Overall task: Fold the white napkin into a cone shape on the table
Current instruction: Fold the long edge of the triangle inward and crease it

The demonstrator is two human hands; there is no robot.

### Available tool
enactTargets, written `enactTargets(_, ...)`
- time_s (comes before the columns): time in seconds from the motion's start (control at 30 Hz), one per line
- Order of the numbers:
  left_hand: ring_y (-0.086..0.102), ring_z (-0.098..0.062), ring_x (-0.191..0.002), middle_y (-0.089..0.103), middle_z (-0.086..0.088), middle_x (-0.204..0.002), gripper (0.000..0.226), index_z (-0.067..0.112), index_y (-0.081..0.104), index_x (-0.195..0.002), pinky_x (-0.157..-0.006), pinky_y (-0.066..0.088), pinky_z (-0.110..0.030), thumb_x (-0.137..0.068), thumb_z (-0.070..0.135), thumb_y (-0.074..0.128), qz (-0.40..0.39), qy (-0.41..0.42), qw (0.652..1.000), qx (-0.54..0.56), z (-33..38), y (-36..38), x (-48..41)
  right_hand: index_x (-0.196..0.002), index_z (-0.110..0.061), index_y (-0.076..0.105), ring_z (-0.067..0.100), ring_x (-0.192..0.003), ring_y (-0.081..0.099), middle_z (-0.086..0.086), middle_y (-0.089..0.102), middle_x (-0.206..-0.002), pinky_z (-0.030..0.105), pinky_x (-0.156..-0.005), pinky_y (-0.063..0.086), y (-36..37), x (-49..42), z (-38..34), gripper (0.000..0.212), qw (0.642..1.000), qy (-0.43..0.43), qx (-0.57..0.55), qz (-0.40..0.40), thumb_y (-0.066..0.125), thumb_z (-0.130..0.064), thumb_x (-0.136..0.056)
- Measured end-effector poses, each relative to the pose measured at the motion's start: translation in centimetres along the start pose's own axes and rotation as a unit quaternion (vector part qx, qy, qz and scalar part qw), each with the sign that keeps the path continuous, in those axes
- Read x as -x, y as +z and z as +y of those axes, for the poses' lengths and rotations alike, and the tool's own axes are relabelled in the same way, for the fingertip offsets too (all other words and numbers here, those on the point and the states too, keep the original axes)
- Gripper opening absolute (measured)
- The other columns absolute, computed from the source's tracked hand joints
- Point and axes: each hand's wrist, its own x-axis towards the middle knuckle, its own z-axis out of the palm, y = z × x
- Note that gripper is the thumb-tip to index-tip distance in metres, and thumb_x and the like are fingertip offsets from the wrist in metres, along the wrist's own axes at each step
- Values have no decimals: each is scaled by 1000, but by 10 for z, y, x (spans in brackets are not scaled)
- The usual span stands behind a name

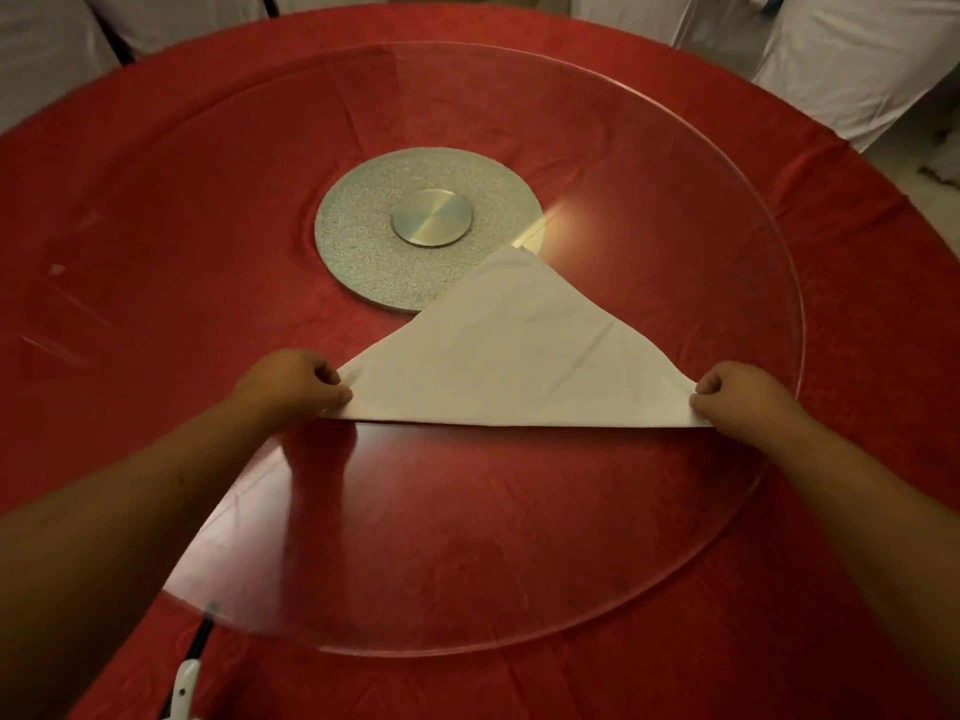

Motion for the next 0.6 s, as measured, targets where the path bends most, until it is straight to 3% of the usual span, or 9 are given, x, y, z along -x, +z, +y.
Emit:
enactTargets(0.13, 64, -17, -81, 69, 4, -88, 17, 28, 70, -88, -65, 44, -29, -82, 38, 83, 6, 27, 999, 33, 2, 0, 0, -86, -24, 63, 26, -87, 64, 0, 68, -94, 35, -74, 51, 1, 0, 4, 11, 1000, -11, -22, 11, 70, -23, -78)
enactTargets(0.23, 63, -14, -77, 68, 5, -83, 22, 28, 66, -77, -62, 42, -30, -84, 42, 81, 10, 30, 999, 32, 3, 5, 1, -106, -20, 67, 32, -101, 63, 7, 68, -107, 40, -88, 53, 3, -1, 8, 28, 999, -28, 3, 23, 73, -30, -80)
enactTargets(0.33, 59, -9, -72, 68, 5, -80, 23, 30, 64, -73, -57, 39, -27, -87, 41, 79, -12, 24, 999, 26, 1, 8, 4, -93, -23, 67, 36, -104, 61, 11, 69, -108, 41, -94, 49, 3, 0, 10, 17, 998, -35, 47, 33, 71, -35, -82)
enactTargets(0.4, 59, -10, -71, 67, 4, -79, 24, 26, 66, -72, -56, 38, -27, -87, 39, 80, -34, 24, 999, 23, -3, 9, 10, -81, -25, 62, 34, -98, 63, 12, 70, -102, 38, -89, 48, 3, 2, 10, 12, 997, -37, 64, 19, 70, -34, -84)
enactTargets(0.5, 56, -12, -66, 64, 2, -72, 27, 19, 67, -71, -54, 37, -27, -85, 36, 83, -79, 26, 997, 4, -11, 4, 24, -76, -19, 60, 26, -79, 62, 11, 70, -92, 32, -65, 43, 0, 8, 14, 17, 997, -31, 54, -35, 72, -27, -86)
enactTargets(0.6, 60, -14, -63, 67, 1, -67, 25, 18, 73, -73, -55, 41, -26, -82, 37, 86, -176, 11, 984, -4, -23, -2, 43, -77, -16, 63, 22, -74, 61, 10, 71, -89, 29, -60, 41, -7, 20, 17, 18, 987, -35, 110, -115, 76, -25, -85)
